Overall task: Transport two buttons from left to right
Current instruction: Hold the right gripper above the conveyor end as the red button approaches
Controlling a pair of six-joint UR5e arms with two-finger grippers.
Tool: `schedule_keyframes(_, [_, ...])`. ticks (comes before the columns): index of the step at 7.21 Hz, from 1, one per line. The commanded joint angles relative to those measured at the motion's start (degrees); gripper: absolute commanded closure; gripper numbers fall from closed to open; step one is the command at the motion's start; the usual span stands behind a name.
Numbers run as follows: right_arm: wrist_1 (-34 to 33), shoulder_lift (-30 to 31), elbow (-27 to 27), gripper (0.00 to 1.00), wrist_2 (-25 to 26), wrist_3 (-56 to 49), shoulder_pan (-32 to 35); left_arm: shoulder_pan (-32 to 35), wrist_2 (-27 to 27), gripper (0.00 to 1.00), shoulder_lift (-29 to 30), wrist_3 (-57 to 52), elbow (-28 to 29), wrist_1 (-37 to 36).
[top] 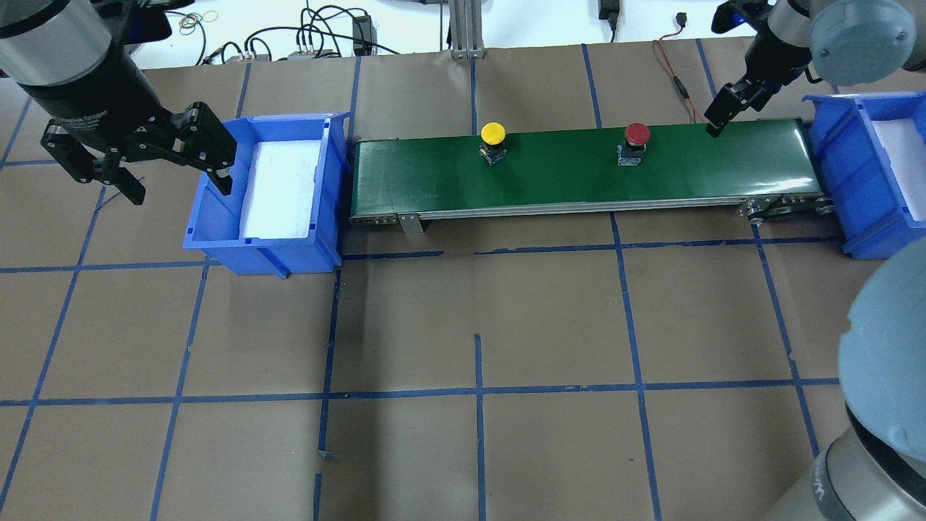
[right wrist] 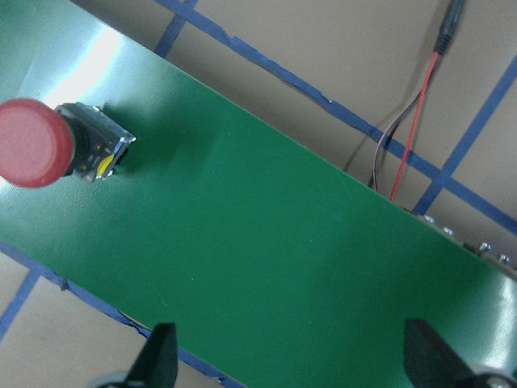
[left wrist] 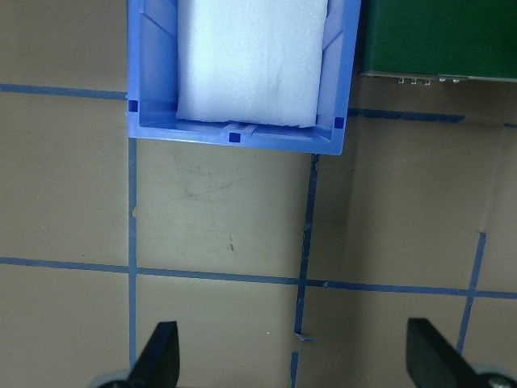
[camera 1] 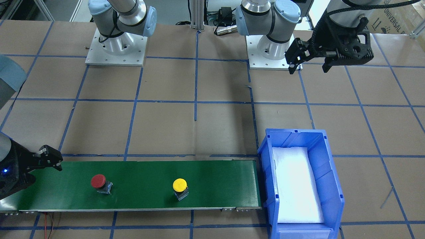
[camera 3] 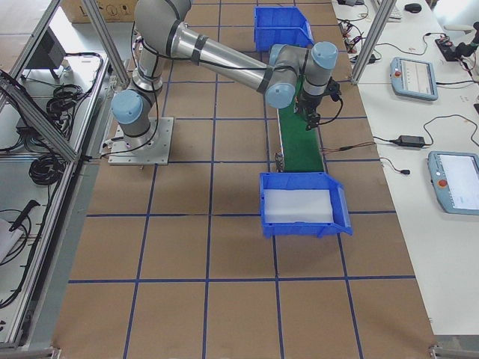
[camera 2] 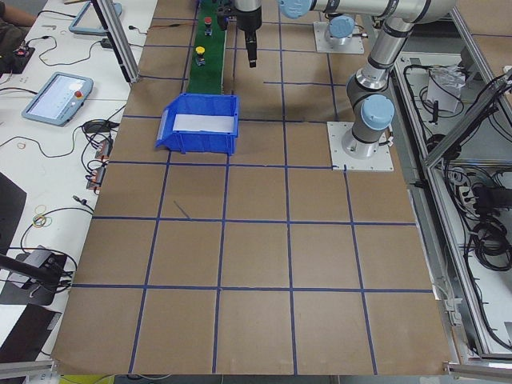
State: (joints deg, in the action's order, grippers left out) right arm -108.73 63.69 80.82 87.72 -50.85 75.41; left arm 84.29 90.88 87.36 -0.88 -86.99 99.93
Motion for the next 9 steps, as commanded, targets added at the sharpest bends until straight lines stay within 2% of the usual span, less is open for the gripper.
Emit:
schedule_keyframes(1, [-1.84, -0.24, 0.74, 0.00, -0.10, -18.33, 0.00, 0.00, -0.09, 0.00, 0.00, 0.00, -0.37, -0.09])
schedule_keyframes(4, [-3.23, -0.15, 4.33, 0.01, -0.09, -44.43, 0.00, 0.00, 0.00, 0.00, 0.00, 0.00, -0.29, 0.00])
schedule_keyframes(6, [-9.28, 0.55, 8.90, 0.00, 0.34, -45.13, 0.00, -0.09, -0.09, 0.00, 0.09, -0.09, -0.38, -0.09])
schedule_keyframes(9, [-9.92, 3.10, 10.31, 0.00, -1.40, -48.01, 0.00, -0.17, 0.17, 0.00, 0.17, -0.26, -0.03, -0.09])
